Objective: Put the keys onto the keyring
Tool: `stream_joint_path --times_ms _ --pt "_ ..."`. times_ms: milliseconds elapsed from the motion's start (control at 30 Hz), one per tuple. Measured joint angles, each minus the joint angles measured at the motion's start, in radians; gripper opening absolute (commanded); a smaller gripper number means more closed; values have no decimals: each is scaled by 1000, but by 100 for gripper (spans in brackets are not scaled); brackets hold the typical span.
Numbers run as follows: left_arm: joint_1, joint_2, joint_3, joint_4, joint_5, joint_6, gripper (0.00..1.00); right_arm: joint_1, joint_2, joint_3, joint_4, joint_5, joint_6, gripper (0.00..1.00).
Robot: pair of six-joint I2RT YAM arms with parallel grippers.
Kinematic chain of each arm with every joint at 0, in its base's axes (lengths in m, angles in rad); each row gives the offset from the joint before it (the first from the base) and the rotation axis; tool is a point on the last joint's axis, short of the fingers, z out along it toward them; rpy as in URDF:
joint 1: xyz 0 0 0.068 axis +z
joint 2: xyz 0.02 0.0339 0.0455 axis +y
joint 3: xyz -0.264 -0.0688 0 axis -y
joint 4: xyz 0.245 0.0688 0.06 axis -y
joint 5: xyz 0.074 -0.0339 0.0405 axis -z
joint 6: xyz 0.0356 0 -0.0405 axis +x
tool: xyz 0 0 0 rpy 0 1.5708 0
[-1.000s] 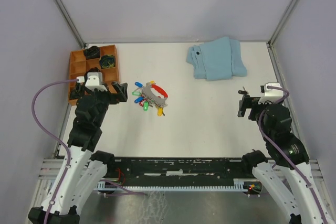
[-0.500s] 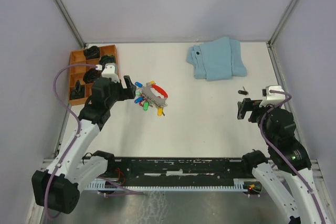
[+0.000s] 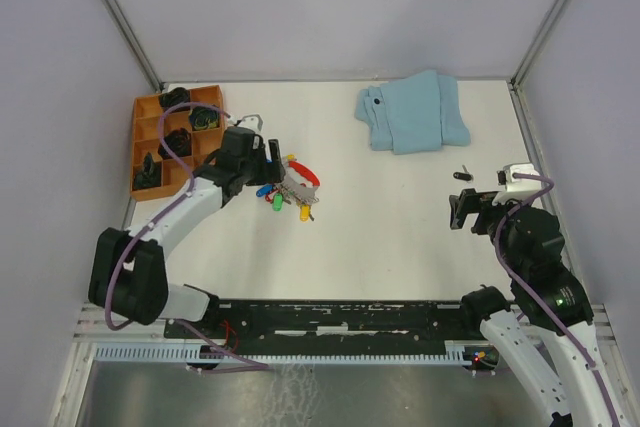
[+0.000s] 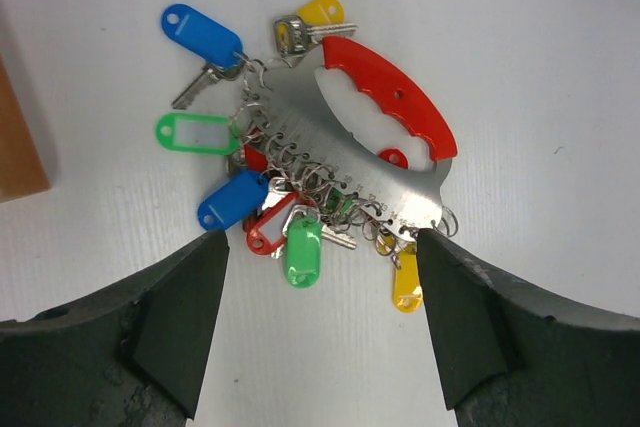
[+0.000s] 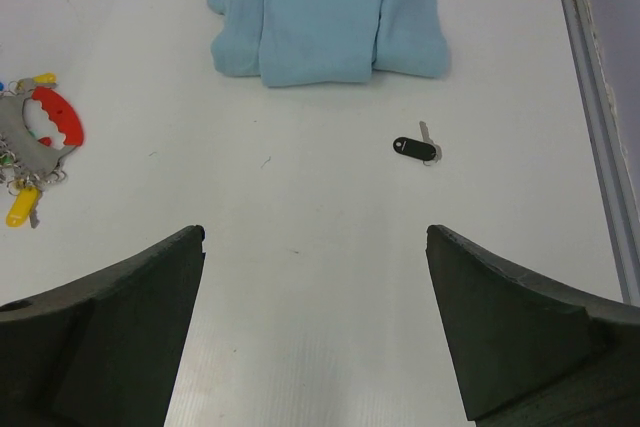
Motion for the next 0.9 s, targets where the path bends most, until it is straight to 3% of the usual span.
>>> stream_joint_path --times_ms 367,700,900 --pt "-183 223 71 -16 -75 -51 69 0 0 -1 4 0 0 100" --pt "-249 344 98 -48 -146 -68 62 0 -1 -10 8 0 0 100" --pt "-257 374 100 -51 -163 -72 44 0 -7 -11 11 0 0 100"
